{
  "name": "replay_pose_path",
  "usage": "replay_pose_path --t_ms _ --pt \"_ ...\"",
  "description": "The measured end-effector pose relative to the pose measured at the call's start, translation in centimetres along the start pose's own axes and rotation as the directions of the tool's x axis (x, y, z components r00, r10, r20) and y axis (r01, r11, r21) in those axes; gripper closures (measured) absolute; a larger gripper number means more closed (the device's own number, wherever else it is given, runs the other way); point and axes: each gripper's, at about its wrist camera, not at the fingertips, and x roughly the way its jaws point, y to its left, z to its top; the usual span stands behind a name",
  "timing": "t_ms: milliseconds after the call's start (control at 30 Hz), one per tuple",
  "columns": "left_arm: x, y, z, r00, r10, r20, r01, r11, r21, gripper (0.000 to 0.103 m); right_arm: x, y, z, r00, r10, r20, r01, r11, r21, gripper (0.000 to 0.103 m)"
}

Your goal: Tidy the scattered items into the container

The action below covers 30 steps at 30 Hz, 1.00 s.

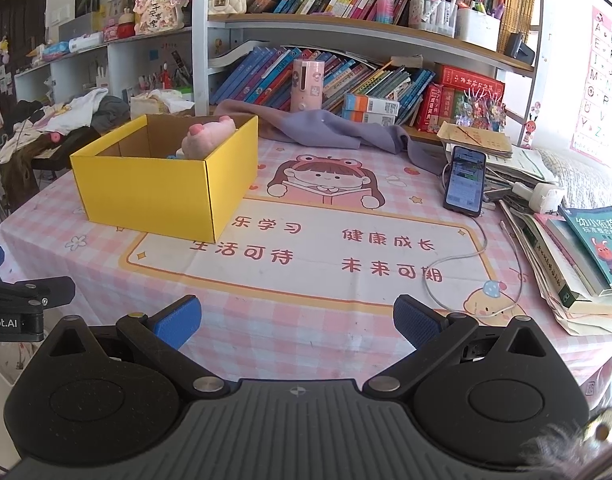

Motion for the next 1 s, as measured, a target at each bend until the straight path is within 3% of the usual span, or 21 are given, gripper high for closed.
replay_pose_path --t_ms 1000 --pt "-0.61 -0.67 -0.17 1.0 0.007 0.009 -0.007 1.0 0.014 0.003 -0.79 -0.73 -0.4 1.0 0.004 0.0 -0.004 1.0 0.01 0.0"
